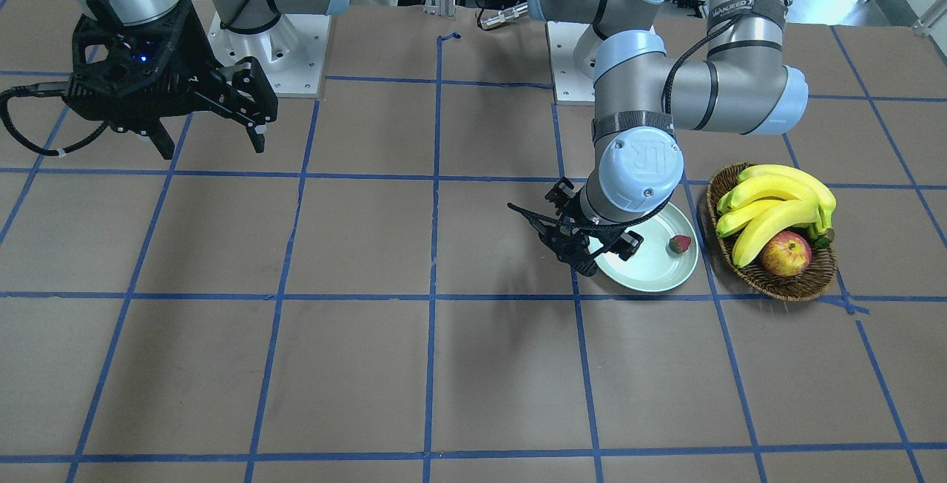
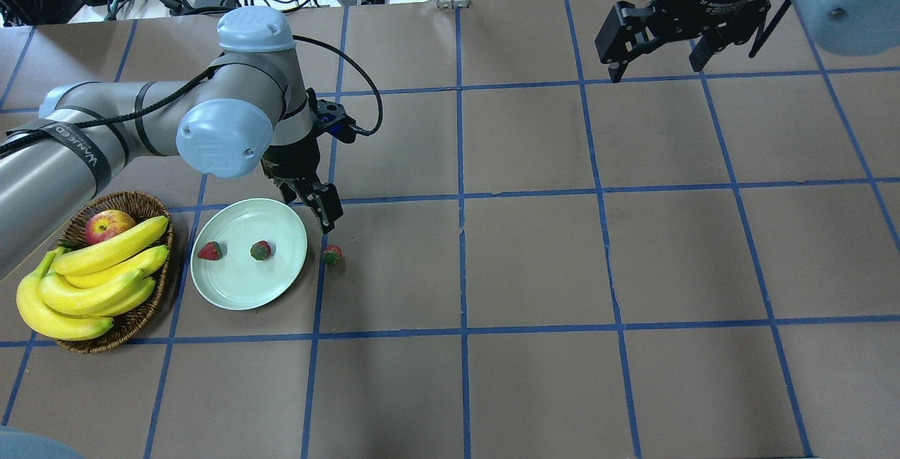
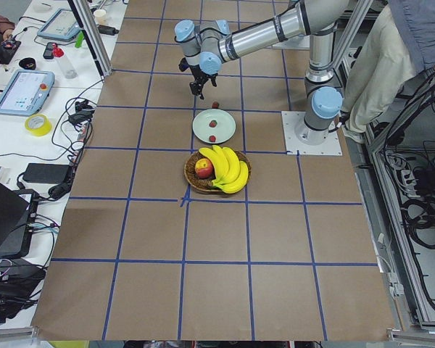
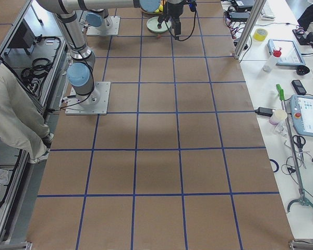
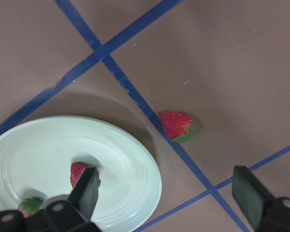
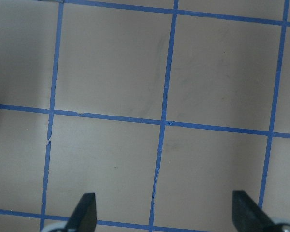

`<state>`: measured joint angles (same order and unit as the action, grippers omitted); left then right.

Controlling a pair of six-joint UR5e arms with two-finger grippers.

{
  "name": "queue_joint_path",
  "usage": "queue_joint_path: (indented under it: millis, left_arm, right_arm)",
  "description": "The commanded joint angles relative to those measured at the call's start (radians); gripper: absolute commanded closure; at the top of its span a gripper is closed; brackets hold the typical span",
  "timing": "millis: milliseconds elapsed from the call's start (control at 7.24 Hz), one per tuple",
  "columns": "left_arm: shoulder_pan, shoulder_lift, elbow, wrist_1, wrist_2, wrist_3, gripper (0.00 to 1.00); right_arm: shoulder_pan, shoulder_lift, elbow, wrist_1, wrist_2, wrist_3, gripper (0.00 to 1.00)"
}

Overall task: Collect all strawberries into plate
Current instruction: 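Move the left gripper to the last strawberry beside the plate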

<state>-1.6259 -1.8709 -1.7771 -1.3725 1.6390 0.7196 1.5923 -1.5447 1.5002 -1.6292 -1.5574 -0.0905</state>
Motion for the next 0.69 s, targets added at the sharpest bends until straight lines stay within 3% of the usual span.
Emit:
queue_joint_path:
  millis: [0, 276, 414, 552]
  left_arm:
    - [-0.003, -0.002, -0.051, 0.009, 0.001, 0.197, 0.00]
    - [-0.003, -0.007, -0.065, 0.023, -0.001, 0.269, 0.00]
    - [-0.009, -0.008, -0.071, 0.070, -0.002, 0.300, 0.09]
    - [-0.011, -0.016, -0.084, 0.087, -0.001, 0.305, 0.03]
  right_arm:
    - [0.000, 0.000, 0.000, 0.000, 0.000, 0.000, 0.00]
    - [0.000, 0.000, 0.000, 0.000, -0.001, 0.000, 0.00]
    - [0.000, 0.000, 0.000, 0.000, -0.001, 0.000, 0.00]
    - [0.000, 0.000, 0.000, 0.000, -0.001, 0.000, 0.00]
